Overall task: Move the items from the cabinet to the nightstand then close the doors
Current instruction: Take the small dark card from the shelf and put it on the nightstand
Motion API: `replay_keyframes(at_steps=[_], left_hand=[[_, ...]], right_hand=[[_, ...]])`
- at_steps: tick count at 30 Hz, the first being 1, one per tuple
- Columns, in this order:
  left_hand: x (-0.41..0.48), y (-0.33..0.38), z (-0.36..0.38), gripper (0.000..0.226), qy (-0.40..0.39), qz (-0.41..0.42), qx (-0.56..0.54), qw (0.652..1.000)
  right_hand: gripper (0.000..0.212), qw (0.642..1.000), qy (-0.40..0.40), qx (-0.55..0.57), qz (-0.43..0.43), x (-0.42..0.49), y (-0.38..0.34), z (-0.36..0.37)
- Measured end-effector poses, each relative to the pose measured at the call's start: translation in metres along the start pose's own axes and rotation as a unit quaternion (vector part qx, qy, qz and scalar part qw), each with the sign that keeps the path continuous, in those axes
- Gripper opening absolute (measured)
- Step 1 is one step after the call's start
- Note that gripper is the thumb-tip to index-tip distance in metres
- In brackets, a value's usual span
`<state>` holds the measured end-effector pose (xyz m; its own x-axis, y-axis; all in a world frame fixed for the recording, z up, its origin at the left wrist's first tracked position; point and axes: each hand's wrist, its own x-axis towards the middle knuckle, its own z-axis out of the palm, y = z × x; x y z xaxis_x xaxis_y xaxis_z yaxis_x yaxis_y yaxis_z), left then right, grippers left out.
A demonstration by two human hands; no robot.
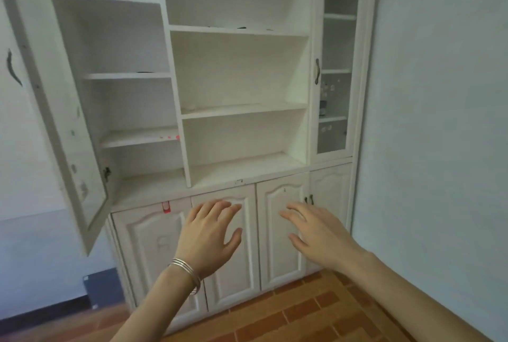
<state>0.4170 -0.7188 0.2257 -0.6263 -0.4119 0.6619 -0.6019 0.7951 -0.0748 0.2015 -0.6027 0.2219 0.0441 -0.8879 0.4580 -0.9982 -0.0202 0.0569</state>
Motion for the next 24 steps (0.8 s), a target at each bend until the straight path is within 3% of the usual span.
replay_keyframes(at_steps=[6,11,24], left_hand=[[0.072,0.03,0.065,0.047,-0.003,0.018,-0.012,1.0],[0.126,0.015,0.088,0.047,0.017,-0.017,0.01,1.0],[0.157,-0.102,0.124,0.046,-0.008,-0.11,0.114,0.987]], right_hand=[[0.046,1.0,-0.017,-0.011,0.001,0.021,0.084,0.017],[0.045,0.999,0.002,-0.006,-0.039,0.087,0.135,0.023],[0.043,0.986,0.063,0.043,-0.148,0.252,0.114,0.101]])
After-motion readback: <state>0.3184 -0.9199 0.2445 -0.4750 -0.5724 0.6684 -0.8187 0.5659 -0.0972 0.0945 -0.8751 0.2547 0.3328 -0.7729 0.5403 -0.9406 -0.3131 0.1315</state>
